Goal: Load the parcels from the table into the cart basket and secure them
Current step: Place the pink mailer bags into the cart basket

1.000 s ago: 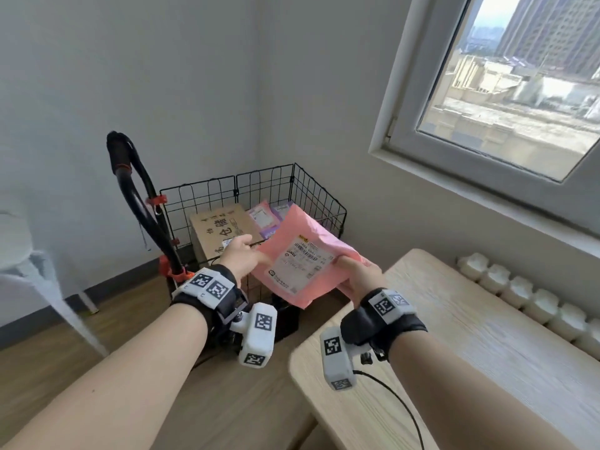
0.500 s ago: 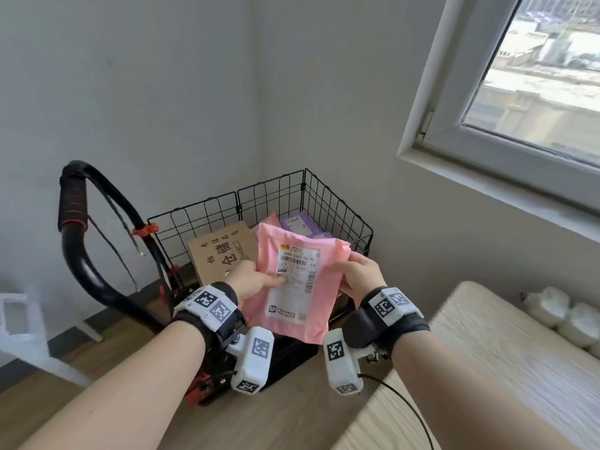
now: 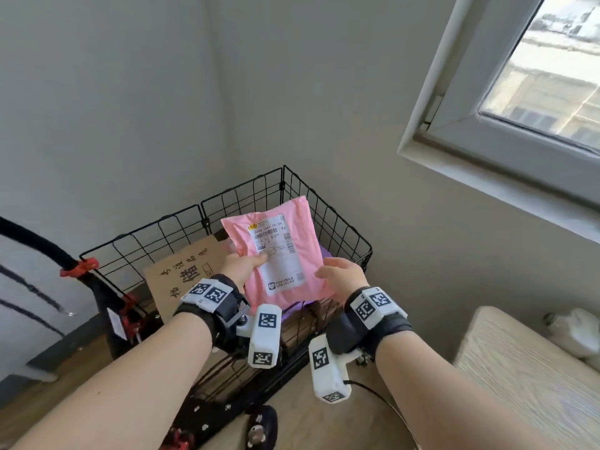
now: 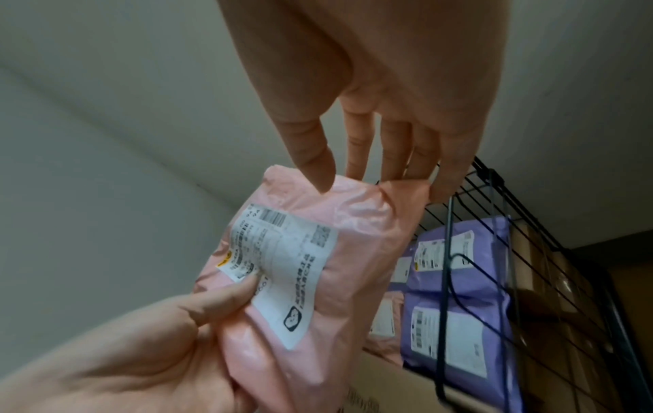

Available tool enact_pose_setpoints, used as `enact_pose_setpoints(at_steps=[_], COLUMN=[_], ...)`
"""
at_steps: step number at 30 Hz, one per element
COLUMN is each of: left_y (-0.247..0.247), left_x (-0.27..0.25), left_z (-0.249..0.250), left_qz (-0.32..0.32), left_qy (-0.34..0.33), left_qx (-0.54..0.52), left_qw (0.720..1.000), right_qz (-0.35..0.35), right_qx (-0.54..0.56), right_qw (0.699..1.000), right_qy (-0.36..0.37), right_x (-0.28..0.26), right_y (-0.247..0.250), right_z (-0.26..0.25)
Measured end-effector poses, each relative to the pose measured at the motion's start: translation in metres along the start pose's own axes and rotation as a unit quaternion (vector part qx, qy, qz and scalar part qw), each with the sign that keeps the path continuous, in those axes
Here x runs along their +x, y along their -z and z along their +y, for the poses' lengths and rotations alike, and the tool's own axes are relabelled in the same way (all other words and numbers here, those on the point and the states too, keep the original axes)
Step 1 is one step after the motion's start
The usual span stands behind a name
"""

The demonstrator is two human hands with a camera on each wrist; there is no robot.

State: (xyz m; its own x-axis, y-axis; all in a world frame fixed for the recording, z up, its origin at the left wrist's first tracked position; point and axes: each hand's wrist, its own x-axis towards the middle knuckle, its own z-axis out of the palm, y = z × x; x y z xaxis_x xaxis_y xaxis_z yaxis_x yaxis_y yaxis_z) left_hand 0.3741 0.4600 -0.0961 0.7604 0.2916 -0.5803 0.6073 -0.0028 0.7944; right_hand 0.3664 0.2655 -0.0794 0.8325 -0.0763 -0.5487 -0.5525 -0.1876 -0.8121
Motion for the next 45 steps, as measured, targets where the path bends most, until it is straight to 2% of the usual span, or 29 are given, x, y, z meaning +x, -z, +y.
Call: enact_pose_setpoints(at_steps=[4, 9, 12, 18, 21, 29, 32, 36, 45], left_y=[-0.01, -0.023, -0.03, -0.044, -0.054, -0.093, -0.104, -0.112, -0.112], left_x=[0.091, 0.188, 0.247, 0.31, 0.337, 0.389, 0.397, 0.405, 0.397], left_z=[0.018, 0.033, 0.025, 0.026, 0.019, -0.013, -0.024, -0.027, -0.01], left_qz=[0.017, 0.007, -0.008, -0.018, -0.014, -0.035, -0.026, -0.017, 0.013], left_qy=[0.033, 0.073, 0.098, 0.143, 0.149, 0.197, 0.225, 0.223, 0.232], left_qx=[-0.005, 0.007, 0.0, -0.001, 0.031, 0.021, 0.058, 0.105, 0.01], left_qw=[0.999, 0.997, 0.995, 0.99, 0.988, 0.98, 0.972, 0.969, 0.973], right_qz=[0.059, 0.073, 0.069, 0.064, 0.056, 0.045, 0.025, 0.001, 0.025], right_qx=[-0.028, -0.026, -0.021, -0.029, -0.048, -0.064, -0.069, -0.076, -0.018], right_qw=[0.998, 0.997, 0.997, 0.994, 0.992, 0.985, 0.984, 0.981, 0.984], right_qy=[0.011, -0.019, -0.037, -0.081, -0.105, -0.151, -0.164, -0.176, -0.178], right_x=[0.065, 0.149, 0.191, 0.262, 0.295, 0.35, 0.359, 0.37, 0.355], right_y=[-0.002, -0.02, -0.038, -0.063, -0.068, -0.083, -0.084, -0.085, -0.075], right_z=[-0.025, -0.042, -0.043, -0.041, -0.039, -0.007, 0.006, 0.014, 0.001])
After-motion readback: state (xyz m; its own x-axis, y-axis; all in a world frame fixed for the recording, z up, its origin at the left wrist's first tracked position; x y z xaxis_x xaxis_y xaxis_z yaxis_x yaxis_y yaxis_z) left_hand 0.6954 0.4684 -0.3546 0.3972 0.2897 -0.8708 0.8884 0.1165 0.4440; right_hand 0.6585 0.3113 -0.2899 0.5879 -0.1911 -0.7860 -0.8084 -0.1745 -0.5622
